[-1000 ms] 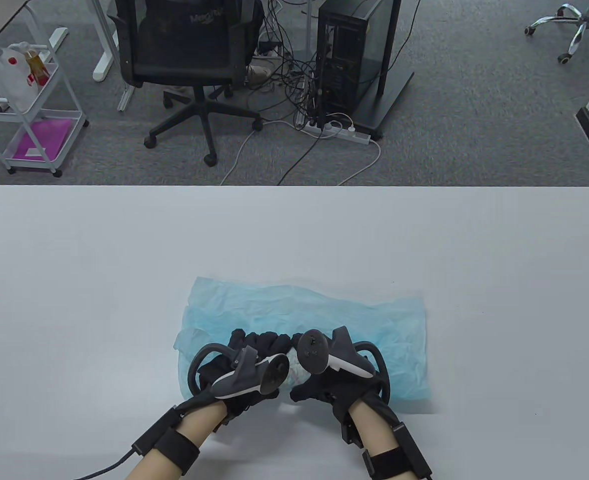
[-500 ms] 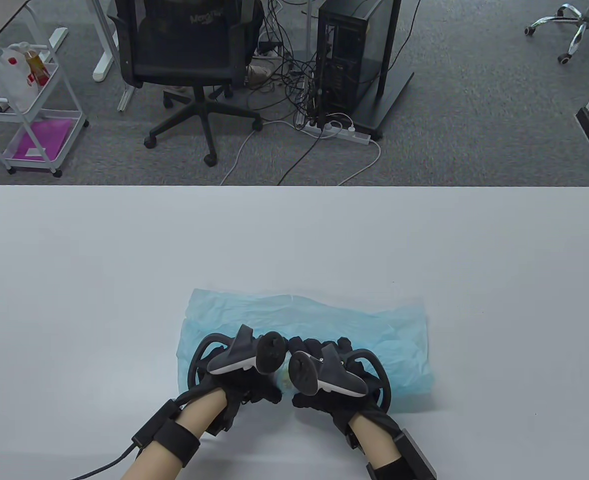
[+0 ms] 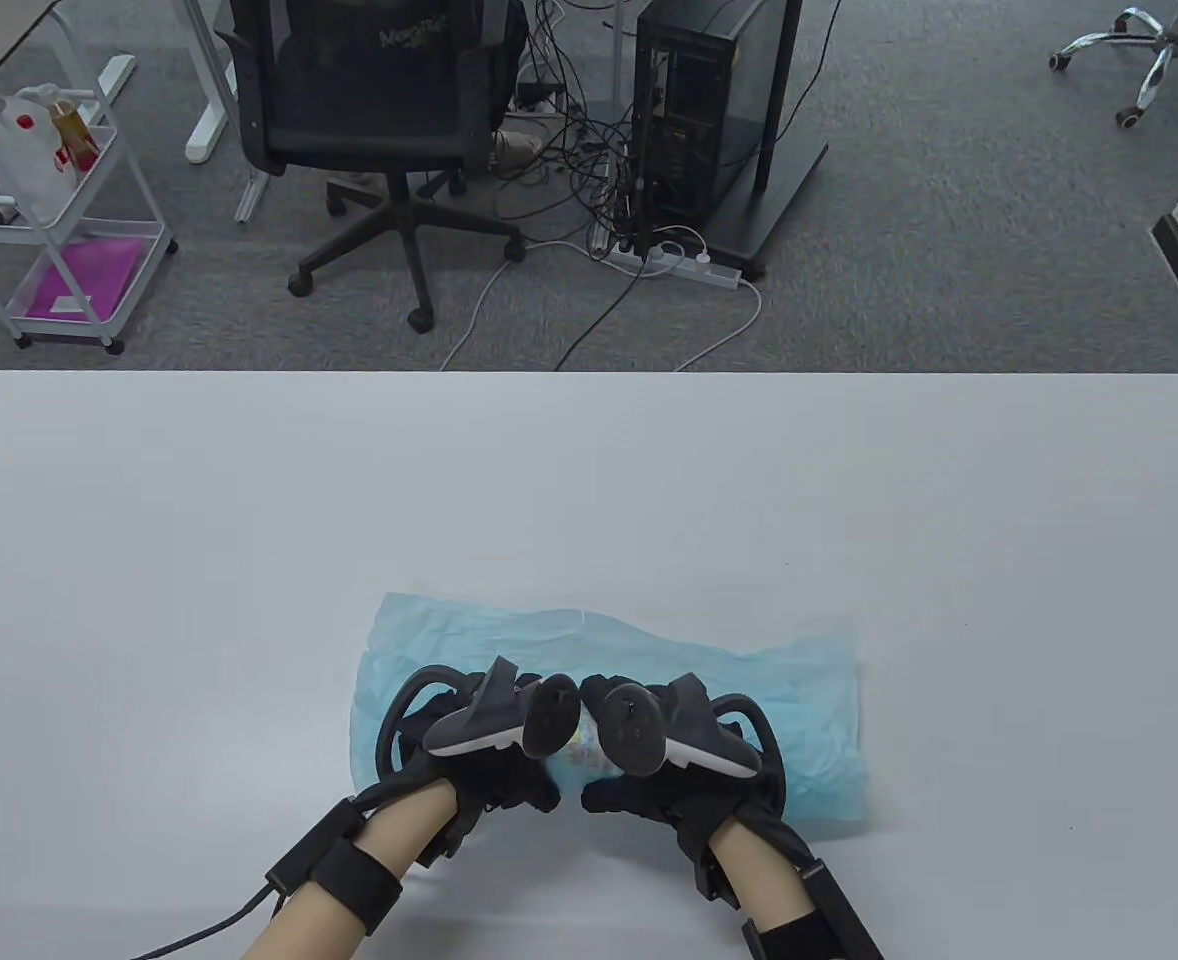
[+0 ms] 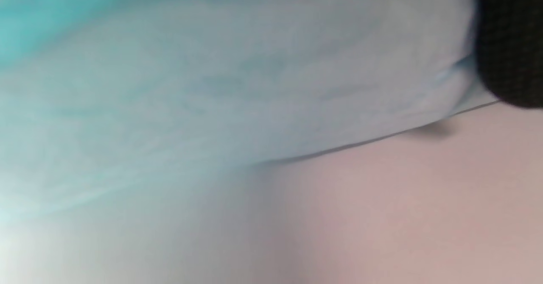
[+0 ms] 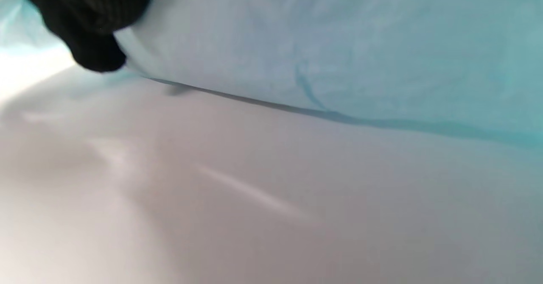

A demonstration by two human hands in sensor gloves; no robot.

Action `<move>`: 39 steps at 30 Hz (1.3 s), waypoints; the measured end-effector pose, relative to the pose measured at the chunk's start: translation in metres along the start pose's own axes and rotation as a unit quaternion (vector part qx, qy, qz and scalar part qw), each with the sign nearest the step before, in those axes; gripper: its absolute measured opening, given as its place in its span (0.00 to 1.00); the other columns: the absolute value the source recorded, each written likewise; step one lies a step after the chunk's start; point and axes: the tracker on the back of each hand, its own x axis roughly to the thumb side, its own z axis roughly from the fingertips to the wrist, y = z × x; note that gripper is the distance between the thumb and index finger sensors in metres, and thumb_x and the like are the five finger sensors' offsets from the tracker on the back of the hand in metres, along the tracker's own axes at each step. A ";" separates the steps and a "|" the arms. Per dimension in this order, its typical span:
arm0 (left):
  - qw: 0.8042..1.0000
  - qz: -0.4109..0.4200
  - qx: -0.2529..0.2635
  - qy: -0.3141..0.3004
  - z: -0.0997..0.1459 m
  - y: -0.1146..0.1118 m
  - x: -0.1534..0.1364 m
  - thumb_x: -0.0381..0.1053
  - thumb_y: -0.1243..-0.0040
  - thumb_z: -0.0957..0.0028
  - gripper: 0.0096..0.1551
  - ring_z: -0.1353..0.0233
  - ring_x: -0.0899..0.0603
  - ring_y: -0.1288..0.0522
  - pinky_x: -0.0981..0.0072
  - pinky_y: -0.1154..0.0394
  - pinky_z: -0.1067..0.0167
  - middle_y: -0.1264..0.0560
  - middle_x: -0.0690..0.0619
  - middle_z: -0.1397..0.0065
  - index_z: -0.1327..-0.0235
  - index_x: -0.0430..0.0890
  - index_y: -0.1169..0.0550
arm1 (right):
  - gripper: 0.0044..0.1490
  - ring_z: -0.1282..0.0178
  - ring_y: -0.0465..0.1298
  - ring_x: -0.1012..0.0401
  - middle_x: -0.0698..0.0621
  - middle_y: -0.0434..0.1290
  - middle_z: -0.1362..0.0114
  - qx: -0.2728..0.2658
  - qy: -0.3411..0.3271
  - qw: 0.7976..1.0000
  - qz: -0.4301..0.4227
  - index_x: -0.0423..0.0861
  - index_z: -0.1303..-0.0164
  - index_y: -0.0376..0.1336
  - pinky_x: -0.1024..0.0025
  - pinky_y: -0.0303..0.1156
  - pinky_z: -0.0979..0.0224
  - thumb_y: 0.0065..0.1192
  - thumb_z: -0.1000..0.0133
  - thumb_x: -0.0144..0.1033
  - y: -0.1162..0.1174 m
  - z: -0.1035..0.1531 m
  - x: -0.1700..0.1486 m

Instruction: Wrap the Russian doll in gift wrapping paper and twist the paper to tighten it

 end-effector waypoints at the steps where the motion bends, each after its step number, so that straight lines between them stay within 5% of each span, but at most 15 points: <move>1: 0.999 0.031 -0.033 -0.005 -0.004 -0.002 -0.003 0.76 0.32 0.81 0.63 0.28 0.49 0.23 0.49 0.33 0.23 0.34 0.59 0.23 0.27 0.62 0.43 | 0.64 0.11 0.58 0.47 0.49 0.47 0.10 -0.006 -0.004 0.999 0.039 0.50 0.18 0.33 0.30 0.42 0.15 0.60 0.53 0.65 0.001 0.003 0.005; 3: 0.994 0.083 -0.075 -0.019 -0.006 -0.004 -0.005 0.73 0.30 0.78 0.63 0.26 0.45 0.28 0.47 0.39 0.21 0.37 0.58 0.21 0.27 0.61 0.45 | 0.68 0.12 0.61 0.49 0.49 0.47 0.10 -0.010 0.003 0.995 0.102 0.49 0.19 0.31 0.30 0.45 0.15 0.60 0.55 0.67 0.004 0.005 0.011; 5: 0.996 0.063 -0.055 -0.018 -0.003 -0.005 -0.005 0.74 0.32 0.78 0.64 0.25 0.46 0.29 0.46 0.40 0.20 0.40 0.58 0.20 0.27 0.61 0.47 | 0.68 0.14 0.63 0.51 0.50 0.50 0.12 -0.013 0.009 0.995 0.098 0.50 0.19 0.31 0.32 0.48 0.14 0.61 0.55 0.67 0.003 0.003 0.011; 11: 0.989 -0.057 0.134 -0.005 0.026 -0.012 0.012 0.76 0.37 0.78 0.65 0.20 0.48 0.30 0.48 0.39 0.20 0.44 0.59 0.18 0.26 0.62 0.49 | 0.67 0.17 0.66 0.50 0.49 0.55 0.13 0.071 0.019 0.996 -0.042 0.51 0.18 0.37 0.31 0.48 0.15 0.67 0.57 0.66 -0.007 -0.015 -0.007; 16: 0.976 -0.140 0.167 0.013 0.028 -0.018 0.021 0.80 0.39 0.81 0.66 0.23 0.51 0.26 0.50 0.34 0.22 0.40 0.60 0.20 0.27 0.61 0.49 | 0.67 0.17 0.65 0.49 0.48 0.54 0.13 0.133 0.006 0.984 -0.117 0.51 0.17 0.37 0.31 0.47 0.16 0.67 0.56 0.66 -0.005 -0.023 -0.016; 24: 0.999 -0.036 0.037 0.008 0.008 -0.001 0.010 0.77 0.34 0.80 0.63 0.24 0.48 0.25 0.48 0.35 0.22 0.36 0.59 0.22 0.27 0.62 0.45 | 0.60 0.13 0.60 0.47 0.48 0.49 0.10 -0.016 -0.005 1.000 0.011 0.49 0.18 0.35 0.30 0.43 0.16 0.56 0.50 0.64 -0.002 0.005 0.004; 28: 0.997 0.046 -0.063 -0.012 -0.002 -0.001 0.003 0.76 0.33 0.78 0.63 0.23 0.47 0.27 0.47 0.37 0.21 0.37 0.58 0.21 0.26 0.62 0.45 | 0.67 0.11 0.58 0.48 0.48 0.44 0.10 -0.053 0.000 0.984 0.171 0.48 0.19 0.28 0.30 0.43 0.15 0.57 0.52 0.67 0.009 0.015 0.022; 31: 0.997 0.044 -0.067 -0.015 -0.003 -0.002 0.003 0.75 0.33 0.78 0.63 0.23 0.46 0.28 0.47 0.38 0.21 0.38 0.58 0.21 0.26 0.61 0.46 | 0.68 0.13 0.62 0.51 0.49 0.47 0.11 -0.066 0.008 0.974 0.217 0.47 0.19 0.28 0.32 0.46 0.14 0.57 0.54 0.69 0.011 0.016 0.029; 33: 0.998 0.033 -0.050 -0.014 0.001 -0.004 0.004 0.76 0.35 0.77 0.64 0.23 0.47 0.29 0.47 0.38 0.21 0.39 0.58 0.20 0.26 0.61 0.47 | 0.68 0.14 0.63 0.51 0.48 0.50 0.12 -0.057 0.007 0.983 0.173 0.48 0.19 0.31 0.32 0.47 0.14 0.60 0.54 0.67 0.007 0.013 0.026; 39: 0.993 -0.027 0.111 -0.003 0.024 -0.011 0.010 0.78 0.40 0.77 0.63 0.21 0.47 0.30 0.48 0.38 0.21 0.41 0.57 0.19 0.26 0.59 0.47 | 0.68 0.15 0.64 0.51 0.50 0.53 0.12 0.010 0.027 0.995 0.092 0.50 0.18 0.35 0.31 0.47 0.14 0.67 0.57 0.65 -0.008 -0.004 0.016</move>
